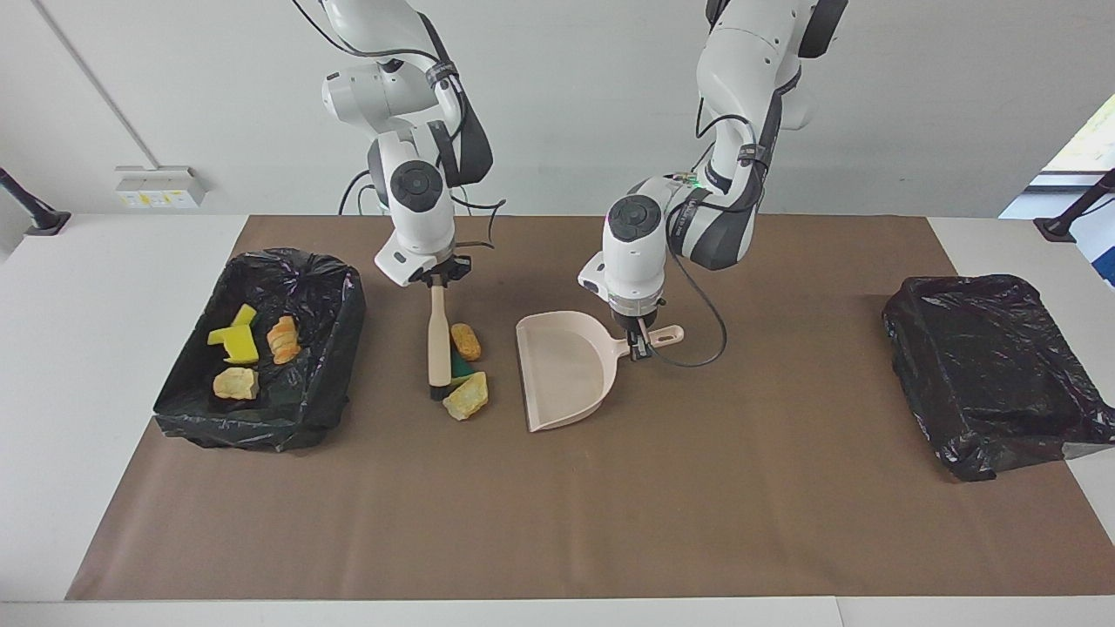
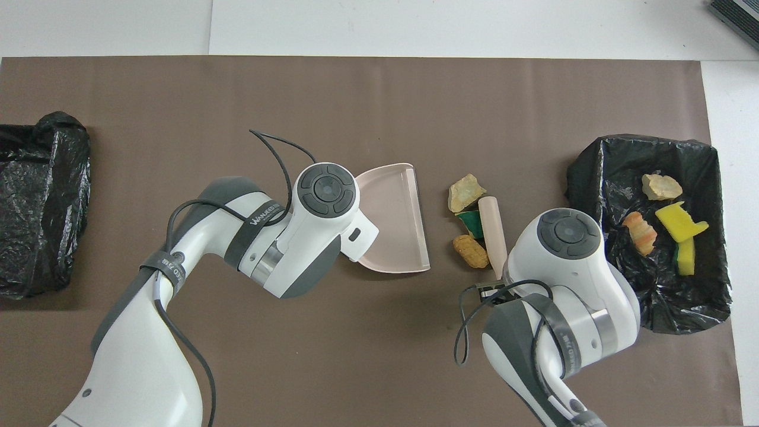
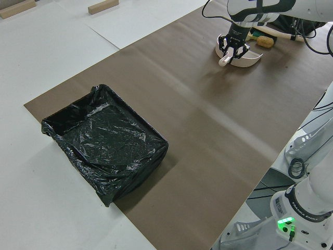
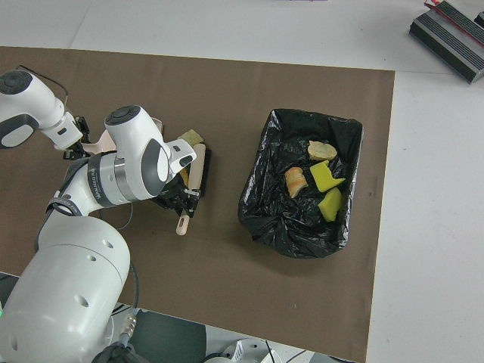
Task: Sweep and dump trash in bin
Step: 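Sweep the remaining trash into the dustpan with the right gripper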
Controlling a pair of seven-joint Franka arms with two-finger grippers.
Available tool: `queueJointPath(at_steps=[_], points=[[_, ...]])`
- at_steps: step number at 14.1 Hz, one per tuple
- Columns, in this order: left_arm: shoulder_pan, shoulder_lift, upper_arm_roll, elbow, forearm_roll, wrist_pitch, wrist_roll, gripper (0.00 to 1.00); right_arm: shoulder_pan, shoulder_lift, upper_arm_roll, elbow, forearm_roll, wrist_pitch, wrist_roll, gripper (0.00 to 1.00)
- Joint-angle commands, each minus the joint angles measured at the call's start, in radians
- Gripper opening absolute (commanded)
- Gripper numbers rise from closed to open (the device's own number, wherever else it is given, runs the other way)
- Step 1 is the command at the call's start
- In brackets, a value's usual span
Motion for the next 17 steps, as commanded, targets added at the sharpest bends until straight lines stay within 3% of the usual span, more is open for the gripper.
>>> queueJointPath(at_steps=[1,5,8,10,13,17], points=[[-0.037,0.002,0.011,-0.005,0.072,-0.072,-0.004,0.00,0.027,-0.001,0.004,0.002,0.145,0.043,-0.003,0.00],[-0.071,-0.047,0.013,-0.072,0.178,-0.101,-0.005,0.00,0.101,0.019,0.004,0.029,0.269,0.070,0.007,0.00],[-0.069,-0.072,0.013,-0.073,0.216,-0.147,-0.004,0.00,0.146,0.017,0.004,0.046,0.448,0.056,0.033,0.00],[-0.060,-0.075,0.013,-0.074,0.217,-0.167,-0.004,0.00,0.153,0.011,0.004,0.084,0.453,0.032,0.081,0.00],[-0.049,-0.075,0.011,-0.082,0.215,-0.156,-0.004,0.00,0.137,-0.018,-0.008,0.188,0.433,-0.161,0.121,0.00],[-0.016,-0.072,0.010,-0.082,0.210,-0.149,0.002,0.00,0.100,-0.049,-0.010,0.241,0.246,-0.260,0.110,0.00]])
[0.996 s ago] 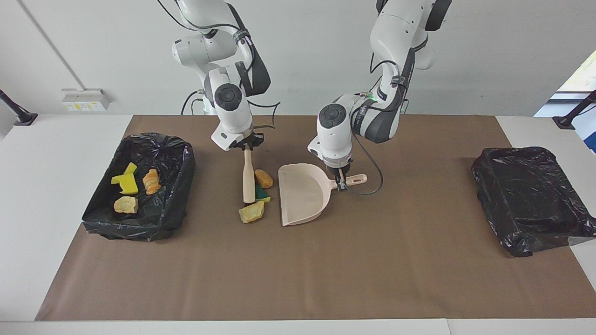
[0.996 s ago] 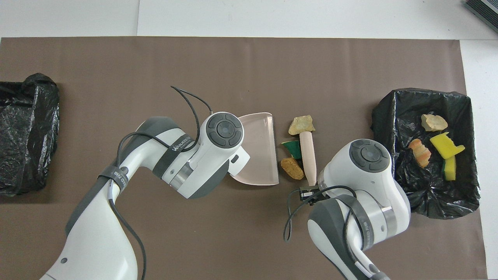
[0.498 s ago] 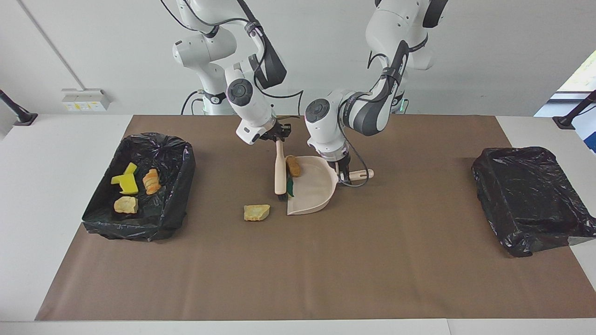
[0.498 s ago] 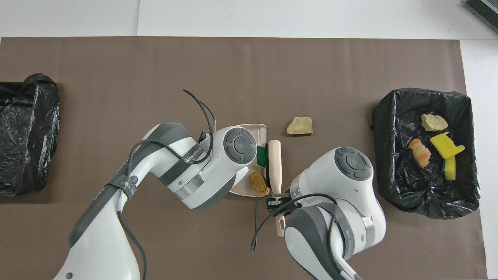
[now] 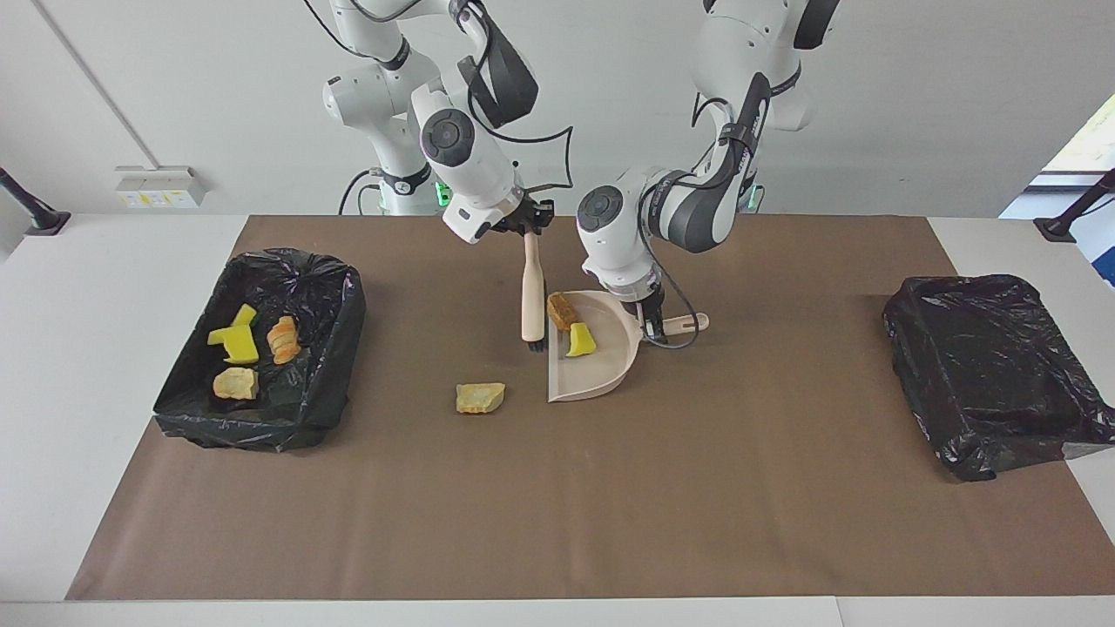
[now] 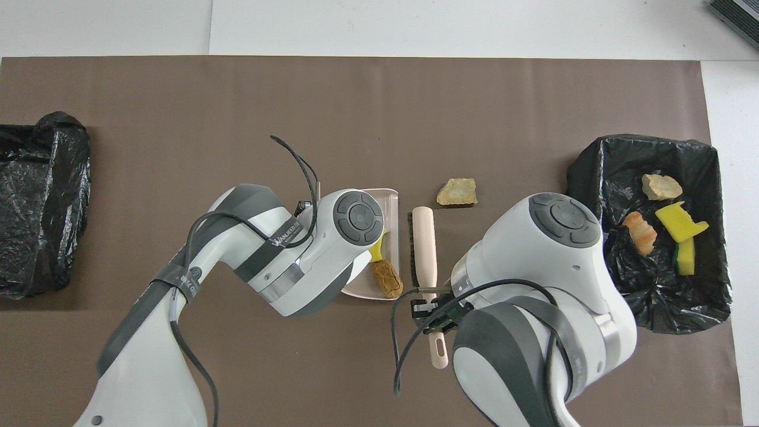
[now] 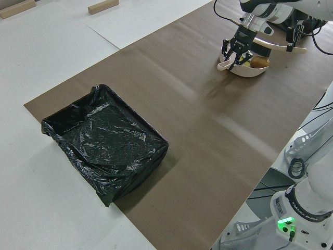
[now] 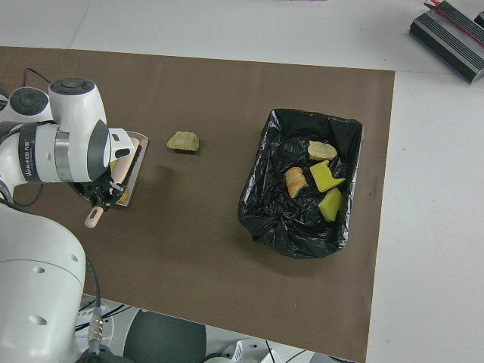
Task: Sweep and dump trash in bin
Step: 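Sweep the remaining trash into the dustpan with the right gripper, then brush the last tan piece into the dustpan with the right gripper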
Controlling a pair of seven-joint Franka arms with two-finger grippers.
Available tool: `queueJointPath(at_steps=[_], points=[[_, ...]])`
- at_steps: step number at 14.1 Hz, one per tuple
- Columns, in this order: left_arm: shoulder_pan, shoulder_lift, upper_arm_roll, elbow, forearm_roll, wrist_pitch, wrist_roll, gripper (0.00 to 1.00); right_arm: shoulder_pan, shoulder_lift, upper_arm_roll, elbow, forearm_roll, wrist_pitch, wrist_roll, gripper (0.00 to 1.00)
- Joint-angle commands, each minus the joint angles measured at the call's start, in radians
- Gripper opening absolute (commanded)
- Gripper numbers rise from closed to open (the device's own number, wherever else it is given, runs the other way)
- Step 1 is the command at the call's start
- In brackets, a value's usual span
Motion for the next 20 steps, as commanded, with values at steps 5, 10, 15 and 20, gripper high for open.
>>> queueJointPath(at_steps=[5,10,15,20], points=[[0.044,-0.030,-0.001,-0.034,-0.005,-0.019,-0.020,0.00,-0.117,0.027,0.006,0.015,-0.473,0.054,-0.265,0.00],[0.039,-0.032,0.003,-0.025,-0.005,-0.075,-0.101,0.00,-0.198,0.178,0.009,0.072,-0.634,0.183,-0.359,0.00],[0.039,-0.041,0.005,-0.032,0.003,-0.125,-0.221,0.00,-0.106,0.204,0.031,0.039,-0.425,0.154,-0.379,0.00],[0.042,-0.052,0.003,-0.061,0.004,-0.098,-0.221,0.00,-0.008,0.156,0.035,-0.028,-0.076,0.168,-0.379,0.00]])
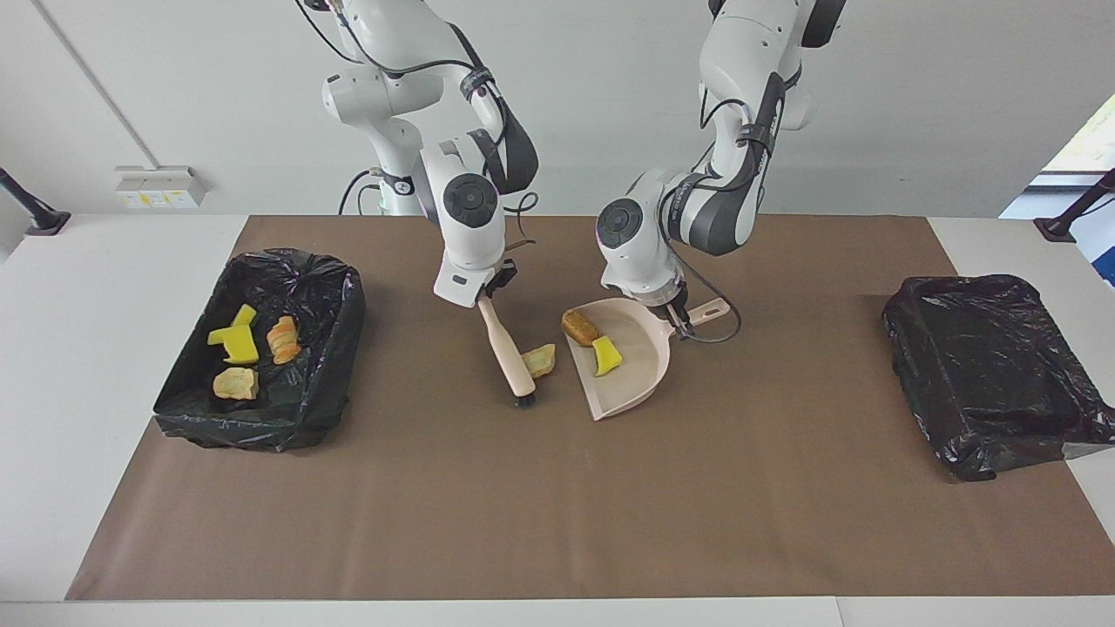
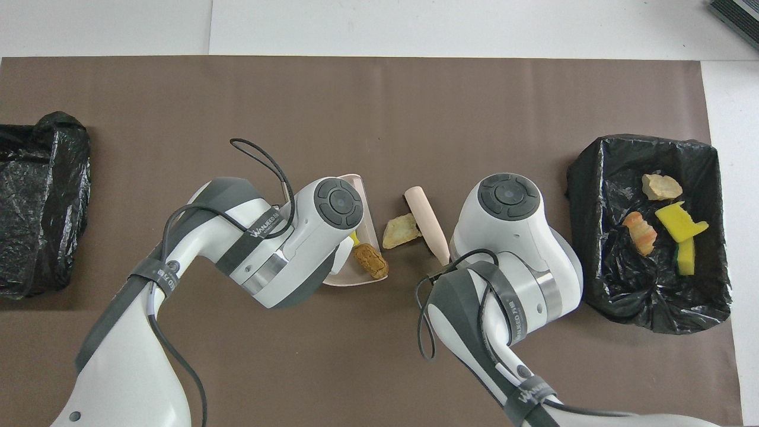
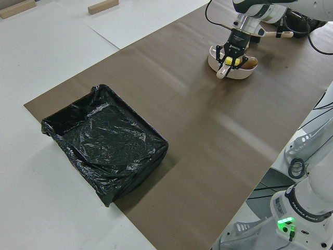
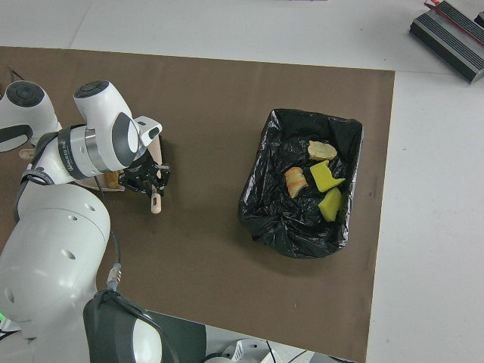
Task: Sweep and dump trash in bin
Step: 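Brush the last tan piece into the dustpan with the right gripper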
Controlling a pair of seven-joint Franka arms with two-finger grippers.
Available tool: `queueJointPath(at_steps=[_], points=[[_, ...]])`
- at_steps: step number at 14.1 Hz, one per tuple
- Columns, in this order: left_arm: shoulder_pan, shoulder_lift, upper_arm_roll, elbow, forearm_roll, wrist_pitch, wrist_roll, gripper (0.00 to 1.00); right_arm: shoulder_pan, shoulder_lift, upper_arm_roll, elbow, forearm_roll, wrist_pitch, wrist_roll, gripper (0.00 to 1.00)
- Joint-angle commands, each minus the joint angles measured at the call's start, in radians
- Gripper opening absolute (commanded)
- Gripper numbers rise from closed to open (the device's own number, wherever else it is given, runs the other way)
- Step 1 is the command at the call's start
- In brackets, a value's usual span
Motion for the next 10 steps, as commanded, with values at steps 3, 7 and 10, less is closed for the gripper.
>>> queueJointPath(at_steps=[3,7,10], points=[[0.005,-0.045,0.002,-0.059,0.007,0.020,-0.018,0.00,0.087,-0.081,0.002,-0.071,0.278,-0.014,-0.022,0.00],[0.015,-0.045,0.000,-0.059,0.007,0.029,-0.007,0.00,0.101,-0.084,-0.001,-0.059,0.346,-0.016,0.011,0.00],[0.047,-0.059,-0.001,-0.059,0.005,0.046,0.054,0.00,0.080,-0.131,-0.017,-0.045,0.334,-0.078,0.024,0.00]])
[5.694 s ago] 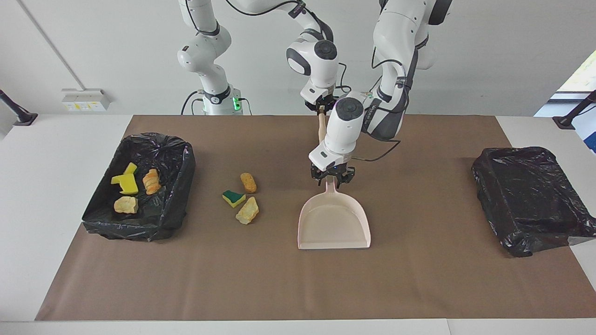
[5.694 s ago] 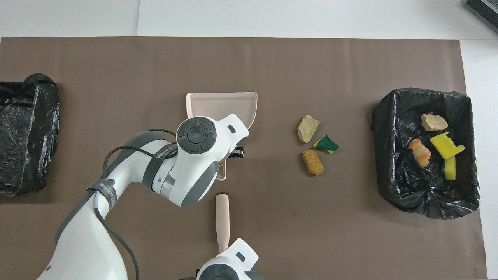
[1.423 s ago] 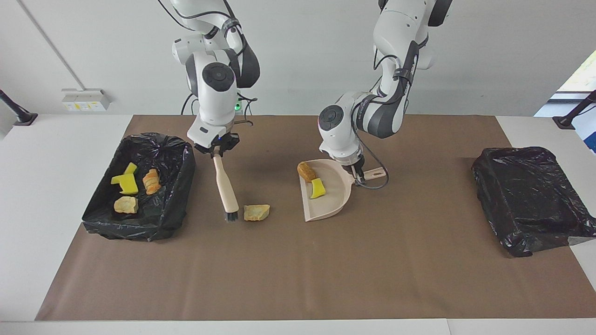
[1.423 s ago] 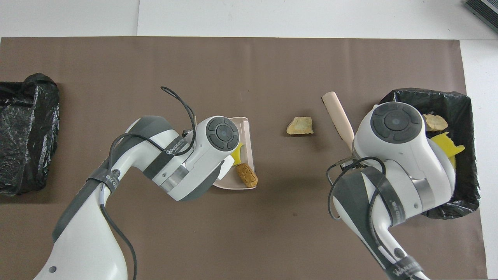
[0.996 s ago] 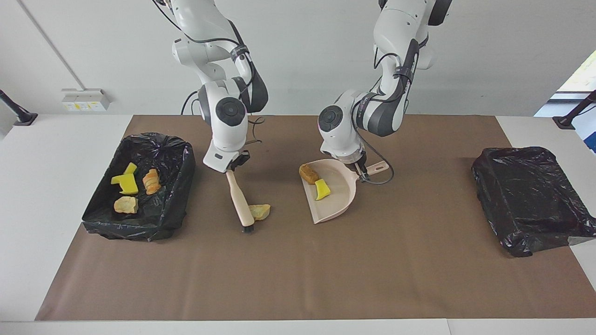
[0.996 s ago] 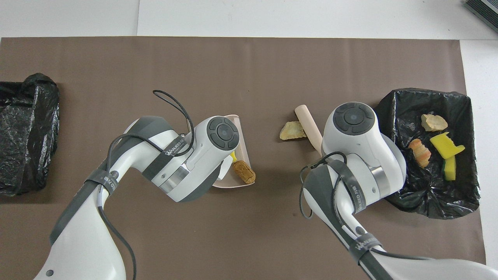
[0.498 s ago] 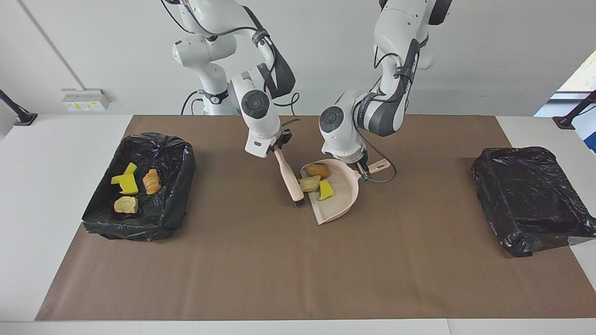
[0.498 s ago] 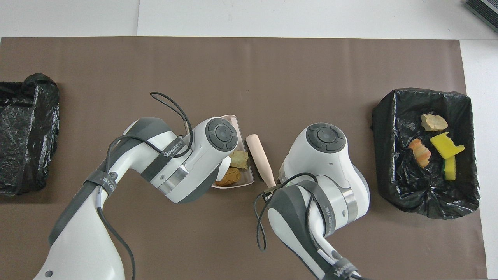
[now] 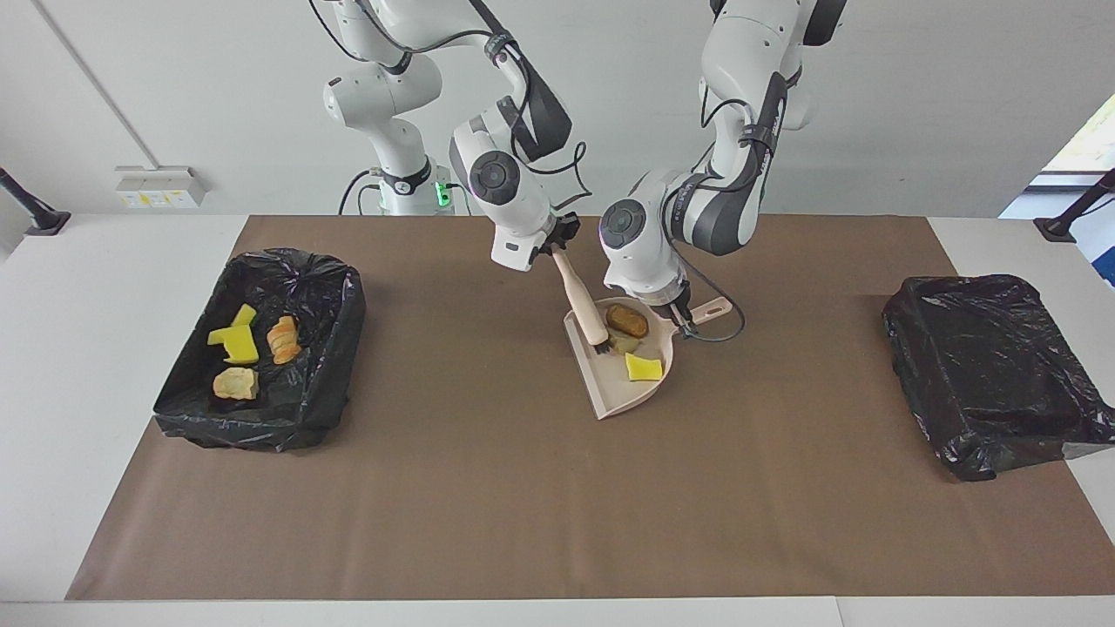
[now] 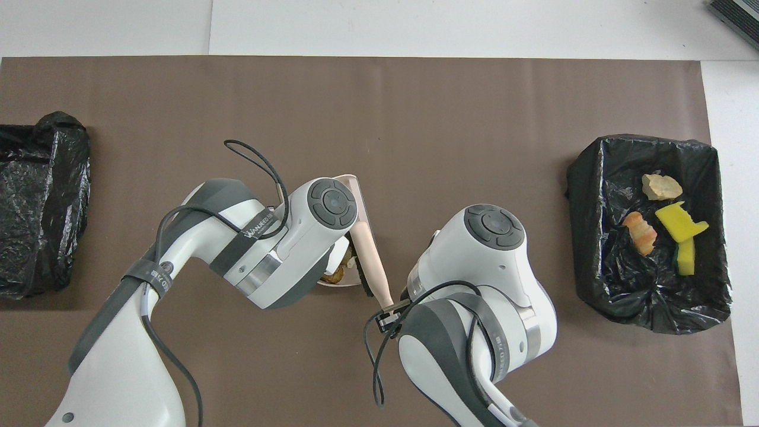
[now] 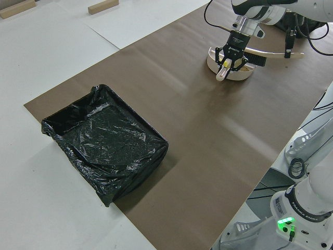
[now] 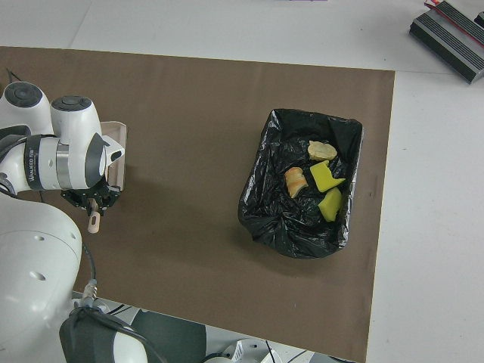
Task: Sweep and dump trash in bin
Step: 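Brush the last tan piece into the dustpan with the right gripper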
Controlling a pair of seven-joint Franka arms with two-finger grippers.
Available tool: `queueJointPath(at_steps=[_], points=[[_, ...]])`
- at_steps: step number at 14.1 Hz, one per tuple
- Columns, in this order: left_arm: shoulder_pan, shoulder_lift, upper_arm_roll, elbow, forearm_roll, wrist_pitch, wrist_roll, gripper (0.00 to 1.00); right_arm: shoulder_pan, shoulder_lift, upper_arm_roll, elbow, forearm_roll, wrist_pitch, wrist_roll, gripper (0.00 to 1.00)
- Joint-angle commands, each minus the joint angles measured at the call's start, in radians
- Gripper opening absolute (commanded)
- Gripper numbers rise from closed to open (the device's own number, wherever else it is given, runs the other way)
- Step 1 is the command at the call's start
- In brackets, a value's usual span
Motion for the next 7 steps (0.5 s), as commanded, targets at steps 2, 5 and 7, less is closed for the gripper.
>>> queueJointPath(at_steps=[2,5,7], points=[[0.051,-0.068,-0.002,-0.051,0.003,0.057,0.135,0.00,-0.069,-0.115,-0.004,-0.003,-0.020,-0.098,0.092,0.00],[0.116,-0.140,-0.002,-0.114,0.000,0.116,0.230,0.00,-0.075,-0.155,-0.001,0.035,-0.119,-0.188,0.291,0.00],[0.160,-0.161,-0.002,-0.114,-0.001,0.126,0.326,0.00,-0.057,-0.195,0.015,0.023,-0.186,-0.220,0.445,0.00]])
